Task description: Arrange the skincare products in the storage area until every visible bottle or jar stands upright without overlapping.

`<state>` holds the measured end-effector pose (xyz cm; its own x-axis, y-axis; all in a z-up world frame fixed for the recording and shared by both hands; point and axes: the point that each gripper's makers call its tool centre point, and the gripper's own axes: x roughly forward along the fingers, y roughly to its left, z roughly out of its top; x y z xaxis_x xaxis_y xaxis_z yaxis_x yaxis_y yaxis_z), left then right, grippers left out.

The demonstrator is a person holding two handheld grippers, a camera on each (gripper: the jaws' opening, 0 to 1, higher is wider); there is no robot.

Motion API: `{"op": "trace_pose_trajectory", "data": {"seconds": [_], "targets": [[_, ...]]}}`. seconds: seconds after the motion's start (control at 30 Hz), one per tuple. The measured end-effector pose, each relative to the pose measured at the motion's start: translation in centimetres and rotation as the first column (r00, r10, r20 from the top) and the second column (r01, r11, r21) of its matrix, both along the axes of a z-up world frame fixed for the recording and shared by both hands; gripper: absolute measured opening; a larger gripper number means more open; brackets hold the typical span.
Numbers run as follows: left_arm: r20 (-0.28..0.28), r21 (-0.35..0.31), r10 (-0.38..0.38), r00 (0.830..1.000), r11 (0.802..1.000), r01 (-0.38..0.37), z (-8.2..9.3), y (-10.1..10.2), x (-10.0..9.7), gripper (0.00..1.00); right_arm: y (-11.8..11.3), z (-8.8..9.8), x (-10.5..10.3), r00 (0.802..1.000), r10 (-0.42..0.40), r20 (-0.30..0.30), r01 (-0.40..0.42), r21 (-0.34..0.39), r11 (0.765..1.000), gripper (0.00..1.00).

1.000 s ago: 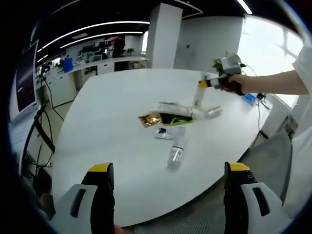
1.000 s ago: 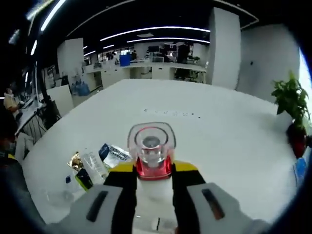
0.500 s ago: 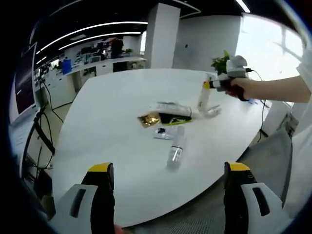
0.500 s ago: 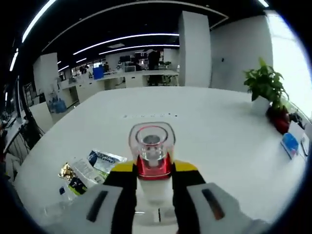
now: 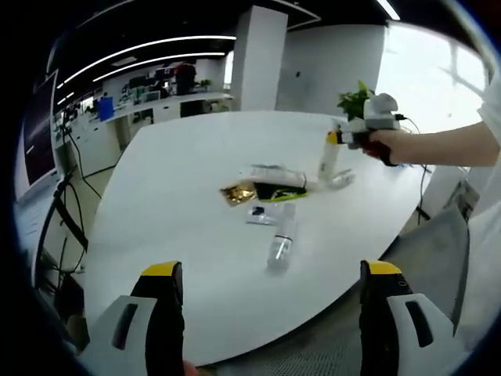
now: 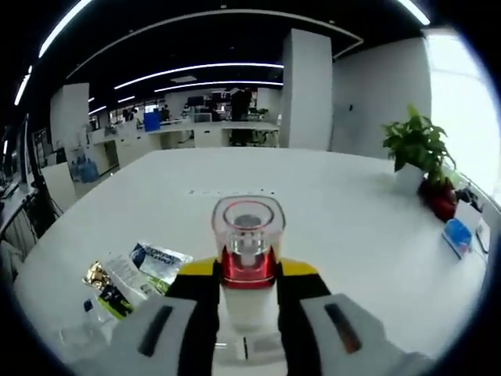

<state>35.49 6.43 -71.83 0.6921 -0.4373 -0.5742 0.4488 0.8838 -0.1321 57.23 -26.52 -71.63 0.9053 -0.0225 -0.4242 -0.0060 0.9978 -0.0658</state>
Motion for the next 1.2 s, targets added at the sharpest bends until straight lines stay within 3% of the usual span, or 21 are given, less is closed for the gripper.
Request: {"op": "trace_pose_trajectory", "data": {"seconds": [0.4, 0.73, 0.9, 1.2], "targets": [[0.005, 0.006, -0.007, 1.0, 1.0, 0.007, -0.1, 0.2, 0.1, 0.92, 0.2, -0.4, -0.1, 0.999, 0.04, 0.002, -0.04, -0.045, 0.998, 0.29], [0.007, 0.016, -0.017, 1.0, 1.0, 0.017, -0.2, 0.1, 0.0, 0.92, 0.4, -2.2, -2.2, 0.995, 0.081, -0.05, -0.081, 0.003, 0.997, 0.35], [0.008, 0.018, -0.019, 1.0, 1.0, 0.019, -0.2, 0.0, 0.0, 0.92, 1.0, -2.9, -3.4, 0.986, 0.14, -0.085, -0.144, -0.032, 0.989, 0.38], [0.015, 0.017, -0.018, 1.0, 1.0, 0.018, -0.1, 0.0, 0.0, 0.92, 1.8, -3.1, -5.5, 0.974, 0.198, -0.11, -0.201, -0.01, 0.98, 0.49]]}}
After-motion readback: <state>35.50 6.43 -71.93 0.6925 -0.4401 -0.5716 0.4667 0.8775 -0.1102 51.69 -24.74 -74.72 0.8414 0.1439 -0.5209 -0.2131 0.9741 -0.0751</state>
